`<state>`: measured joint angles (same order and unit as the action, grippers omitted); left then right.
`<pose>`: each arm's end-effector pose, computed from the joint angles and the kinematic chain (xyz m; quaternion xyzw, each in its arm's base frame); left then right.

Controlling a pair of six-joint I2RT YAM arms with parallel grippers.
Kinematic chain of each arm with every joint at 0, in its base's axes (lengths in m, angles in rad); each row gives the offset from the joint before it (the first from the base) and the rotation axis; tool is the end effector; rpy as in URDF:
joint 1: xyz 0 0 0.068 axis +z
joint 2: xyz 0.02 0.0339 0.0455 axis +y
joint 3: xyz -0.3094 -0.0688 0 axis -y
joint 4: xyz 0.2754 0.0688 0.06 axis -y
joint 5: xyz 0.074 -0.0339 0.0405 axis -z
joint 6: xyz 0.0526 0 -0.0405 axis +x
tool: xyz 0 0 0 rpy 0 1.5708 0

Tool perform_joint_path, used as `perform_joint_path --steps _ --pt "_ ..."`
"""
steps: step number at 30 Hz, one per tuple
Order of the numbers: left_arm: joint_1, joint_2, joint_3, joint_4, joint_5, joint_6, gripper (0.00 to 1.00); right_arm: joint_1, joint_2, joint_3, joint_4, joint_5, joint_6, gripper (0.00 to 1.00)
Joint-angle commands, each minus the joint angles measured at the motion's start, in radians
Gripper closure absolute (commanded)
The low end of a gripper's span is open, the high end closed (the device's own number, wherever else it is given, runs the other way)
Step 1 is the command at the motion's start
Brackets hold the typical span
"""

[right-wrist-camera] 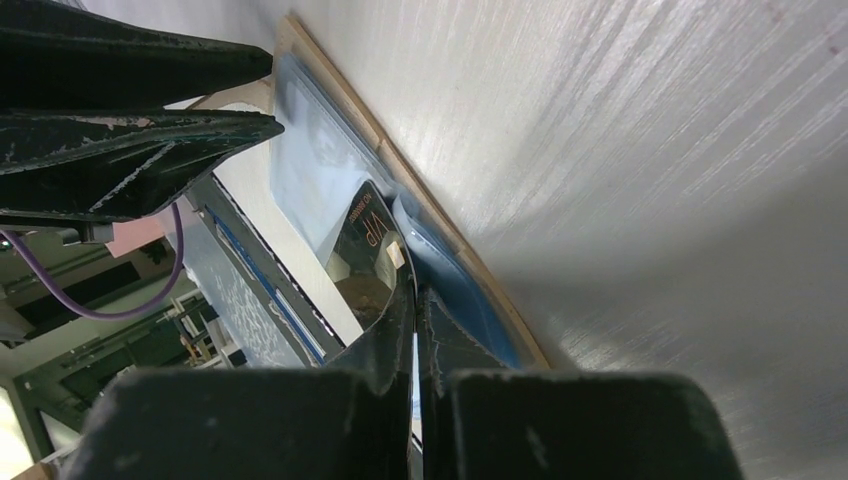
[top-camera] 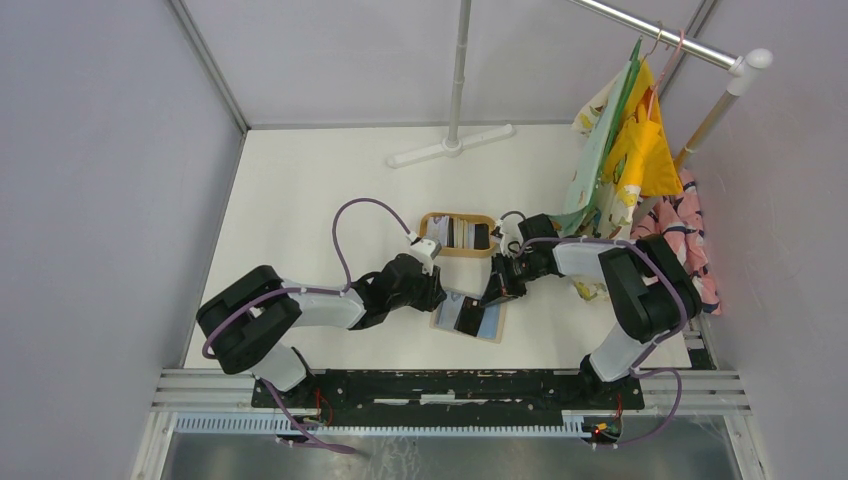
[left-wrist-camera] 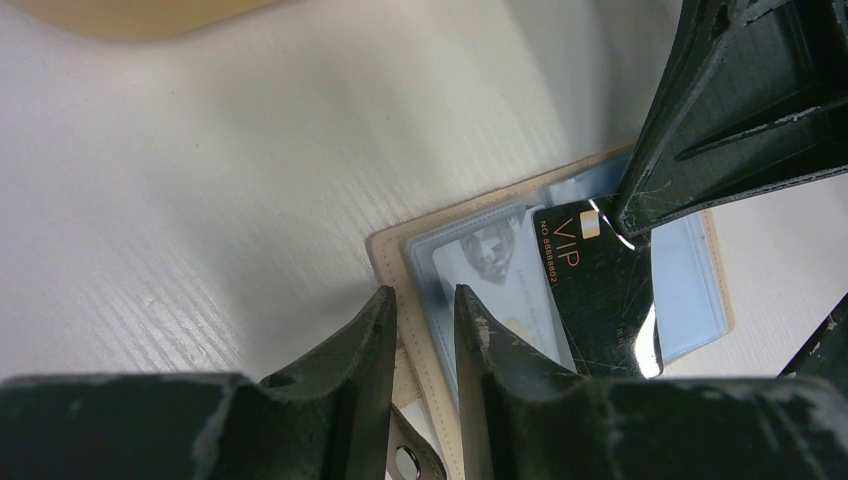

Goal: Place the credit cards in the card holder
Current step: Insert the credit card into the card holder.

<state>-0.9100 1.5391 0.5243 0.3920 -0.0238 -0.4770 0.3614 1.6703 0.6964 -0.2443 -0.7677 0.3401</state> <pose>0.1908 -0.2434 0.1467 0.1858 0.8701 -0.2836 0.3578 0.2619 0.1380 0.1223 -0.0754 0.9121 0.4021 0.0260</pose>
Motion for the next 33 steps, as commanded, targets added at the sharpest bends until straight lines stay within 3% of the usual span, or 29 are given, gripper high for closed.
perform_joint_path --steps 1,25,33 --pt "-0.006 -0.012 0.009 0.071 0.049 0.034 0.66 -0.001 0.05 0.015 -0.025 0.109 -0.006 1.0" --pt "-0.009 0.029 0.01 0.118 0.094 0.015 0.66 0.013 0.064 0.067 -0.006 0.034 0.005 1.0" --pt "-0.013 0.046 0.012 0.142 0.111 0.003 0.66 0.029 0.078 0.074 0.096 -0.018 0.017 1.0"
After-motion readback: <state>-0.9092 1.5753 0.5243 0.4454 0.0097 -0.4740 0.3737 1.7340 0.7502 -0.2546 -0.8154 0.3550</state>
